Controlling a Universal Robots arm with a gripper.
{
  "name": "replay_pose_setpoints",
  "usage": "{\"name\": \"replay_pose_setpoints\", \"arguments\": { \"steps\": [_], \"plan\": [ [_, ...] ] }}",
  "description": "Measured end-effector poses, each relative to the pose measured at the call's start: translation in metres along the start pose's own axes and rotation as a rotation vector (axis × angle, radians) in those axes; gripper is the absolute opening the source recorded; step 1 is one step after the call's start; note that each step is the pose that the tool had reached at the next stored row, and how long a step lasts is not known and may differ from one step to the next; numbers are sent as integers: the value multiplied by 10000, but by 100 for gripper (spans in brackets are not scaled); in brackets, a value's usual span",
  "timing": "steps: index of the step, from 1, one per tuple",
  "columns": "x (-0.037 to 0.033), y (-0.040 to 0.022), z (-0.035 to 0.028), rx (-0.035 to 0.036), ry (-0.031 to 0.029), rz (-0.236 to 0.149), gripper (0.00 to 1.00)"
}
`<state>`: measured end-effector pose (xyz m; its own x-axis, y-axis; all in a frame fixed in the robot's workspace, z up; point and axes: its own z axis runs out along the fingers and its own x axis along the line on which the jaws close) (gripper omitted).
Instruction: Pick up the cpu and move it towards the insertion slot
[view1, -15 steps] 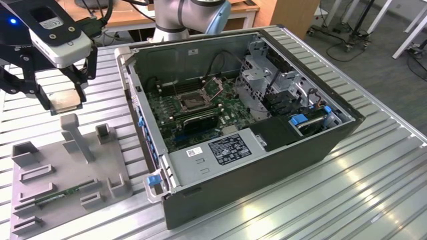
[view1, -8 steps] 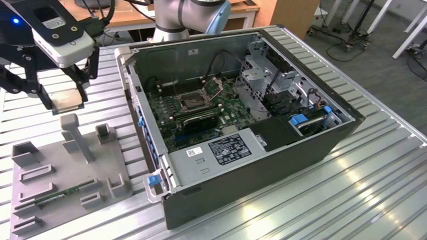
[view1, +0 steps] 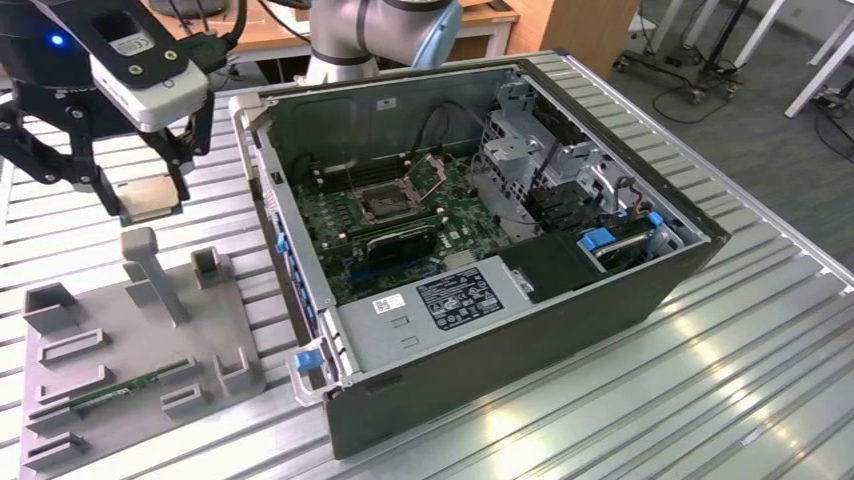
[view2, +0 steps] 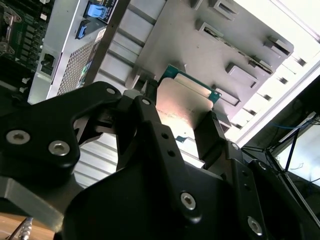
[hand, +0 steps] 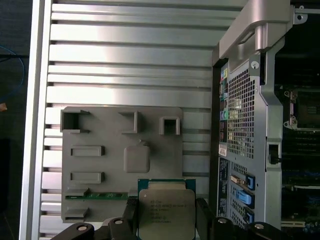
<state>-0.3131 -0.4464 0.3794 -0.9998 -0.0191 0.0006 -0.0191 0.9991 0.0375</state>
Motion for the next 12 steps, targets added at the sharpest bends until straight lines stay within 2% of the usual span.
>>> {"name": "replay_pose_setpoints", "arguments": {
  "steps": [12],
  "plan": [
    [-196,-4,0,0,0,0,55]
  ]
}}
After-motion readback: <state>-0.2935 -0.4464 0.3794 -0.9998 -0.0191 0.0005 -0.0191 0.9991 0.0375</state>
